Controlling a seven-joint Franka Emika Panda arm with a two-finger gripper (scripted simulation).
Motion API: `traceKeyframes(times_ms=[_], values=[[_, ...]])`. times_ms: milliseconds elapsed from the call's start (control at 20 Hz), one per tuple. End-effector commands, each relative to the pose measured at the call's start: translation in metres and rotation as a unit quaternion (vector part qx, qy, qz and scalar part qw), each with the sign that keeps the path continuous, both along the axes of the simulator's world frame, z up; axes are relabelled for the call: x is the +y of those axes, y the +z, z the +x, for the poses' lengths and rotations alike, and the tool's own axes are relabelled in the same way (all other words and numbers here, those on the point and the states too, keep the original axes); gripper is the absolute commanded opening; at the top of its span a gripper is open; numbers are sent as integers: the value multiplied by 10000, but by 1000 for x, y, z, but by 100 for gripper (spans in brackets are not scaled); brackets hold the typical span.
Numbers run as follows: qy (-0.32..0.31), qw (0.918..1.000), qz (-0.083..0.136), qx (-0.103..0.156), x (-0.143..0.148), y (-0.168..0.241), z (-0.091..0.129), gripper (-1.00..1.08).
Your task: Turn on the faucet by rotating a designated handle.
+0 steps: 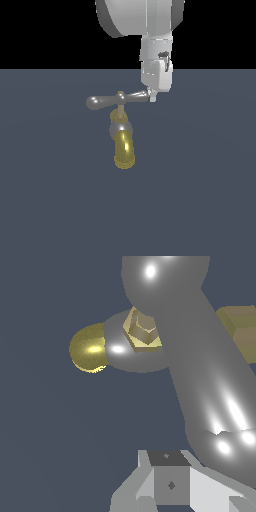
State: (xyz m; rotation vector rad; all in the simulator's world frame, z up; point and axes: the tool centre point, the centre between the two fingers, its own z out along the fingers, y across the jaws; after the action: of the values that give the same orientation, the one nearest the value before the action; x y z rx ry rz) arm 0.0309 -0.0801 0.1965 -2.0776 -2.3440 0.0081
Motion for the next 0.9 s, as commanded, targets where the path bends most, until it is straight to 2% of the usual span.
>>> traceKeyframes(times_ms=[0,200,300,850], values=[[18,10000,-10,-52,2,1,12,-100],[18,10000,-10,-52,1,1,23,-100],[-55,10000,-24,-15,-8,0,16,-100],[-20,10000,-17,-32,25,1,50,-100]])
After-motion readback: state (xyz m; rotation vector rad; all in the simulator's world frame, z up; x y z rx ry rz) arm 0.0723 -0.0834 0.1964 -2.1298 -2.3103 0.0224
